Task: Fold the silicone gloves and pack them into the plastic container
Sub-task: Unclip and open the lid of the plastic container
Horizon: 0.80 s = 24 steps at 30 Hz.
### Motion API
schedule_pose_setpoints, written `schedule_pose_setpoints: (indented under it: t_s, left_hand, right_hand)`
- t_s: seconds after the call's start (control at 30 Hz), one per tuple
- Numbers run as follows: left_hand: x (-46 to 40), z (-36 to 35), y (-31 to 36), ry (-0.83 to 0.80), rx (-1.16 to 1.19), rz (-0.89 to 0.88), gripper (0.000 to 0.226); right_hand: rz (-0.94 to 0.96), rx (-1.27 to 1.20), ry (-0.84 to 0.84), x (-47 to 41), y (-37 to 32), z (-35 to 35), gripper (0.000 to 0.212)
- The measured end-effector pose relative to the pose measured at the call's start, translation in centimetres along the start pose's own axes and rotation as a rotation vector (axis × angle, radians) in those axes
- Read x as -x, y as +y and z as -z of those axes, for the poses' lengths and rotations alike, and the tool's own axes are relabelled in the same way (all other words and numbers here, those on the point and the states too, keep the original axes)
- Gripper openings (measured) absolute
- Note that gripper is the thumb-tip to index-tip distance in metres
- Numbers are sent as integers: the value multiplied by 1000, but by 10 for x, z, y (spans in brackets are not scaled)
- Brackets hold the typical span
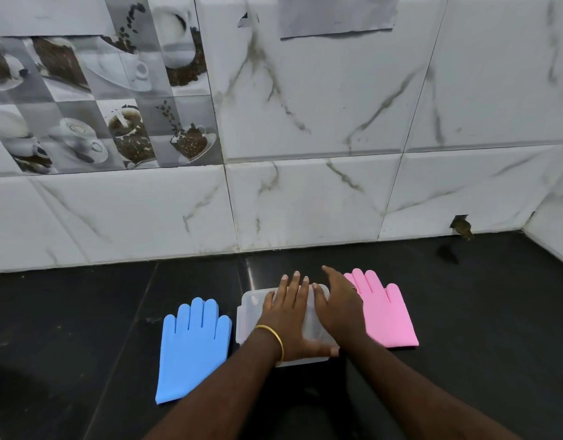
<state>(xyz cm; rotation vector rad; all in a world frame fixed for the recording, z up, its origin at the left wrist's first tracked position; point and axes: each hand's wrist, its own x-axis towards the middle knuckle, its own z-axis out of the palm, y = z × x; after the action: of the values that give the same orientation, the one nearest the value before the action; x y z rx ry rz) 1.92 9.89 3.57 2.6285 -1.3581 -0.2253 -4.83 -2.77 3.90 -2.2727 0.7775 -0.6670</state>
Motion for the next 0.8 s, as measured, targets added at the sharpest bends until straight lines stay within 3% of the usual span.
schedule_pose_setpoints:
  t_s: [0.07,0.13,0.2,0.37,0.5,0.67,0.8]
  left_hand:
    - [-3,-8,1,-53,-43,-8,141]
    - [-5,-13,0,-67,-69,3,136]
    - [-7,-15,0,-65,-74,15,133]
    - [-9,-18,-1,-45,-78,22,129]
    - [-8,-19,-1,-56,-77,12,131]
    - [-7,-16,-2,-67,-67,8,134]
    - [-4,-8,-2,-68,-31,-16,133]
  right_hand:
    - [-144,2,-38,0,10,2,50]
    - [-203,27,-58,2,18,-2,39]
    - [-208,76,-57,5,25,-6,30]
    - [-179,241,-96,2,27,-7,32]
    - [-402,-46,-72,-3,28,-5,39]
    - [-601,-286,-247,-7,38,6,34]
    - [-595,-333,-244,-4,44,10,20]
